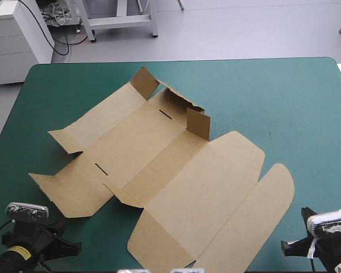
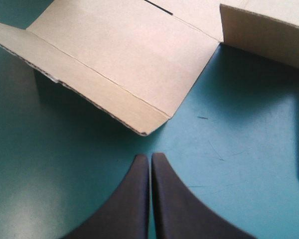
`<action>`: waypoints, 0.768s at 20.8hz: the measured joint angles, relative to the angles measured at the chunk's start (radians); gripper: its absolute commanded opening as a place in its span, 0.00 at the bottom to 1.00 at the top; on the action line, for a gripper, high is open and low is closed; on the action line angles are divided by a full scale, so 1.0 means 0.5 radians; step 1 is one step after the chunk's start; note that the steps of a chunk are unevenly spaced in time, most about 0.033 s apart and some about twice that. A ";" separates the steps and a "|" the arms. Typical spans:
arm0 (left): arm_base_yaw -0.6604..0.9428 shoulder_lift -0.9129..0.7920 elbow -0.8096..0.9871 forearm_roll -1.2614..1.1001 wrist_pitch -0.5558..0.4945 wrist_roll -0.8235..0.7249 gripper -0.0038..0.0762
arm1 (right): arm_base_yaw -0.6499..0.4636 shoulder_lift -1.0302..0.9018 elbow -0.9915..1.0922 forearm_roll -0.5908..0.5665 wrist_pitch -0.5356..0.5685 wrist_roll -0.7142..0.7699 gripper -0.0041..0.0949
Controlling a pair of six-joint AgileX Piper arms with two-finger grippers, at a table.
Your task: Fold the box
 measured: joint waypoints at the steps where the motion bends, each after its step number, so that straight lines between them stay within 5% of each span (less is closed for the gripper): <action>1: 0.000 0.000 0.000 0.000 0.000 0.000 0.04 | 0.000 0.000 0.000 0.000 0.000 0.000 0.02; 16: 0.000 0.000 0.000 0.000 0.000 -0.008 0.04 | 0.000 0.233 -0.099 0.000 -0.007 -0.007 0.02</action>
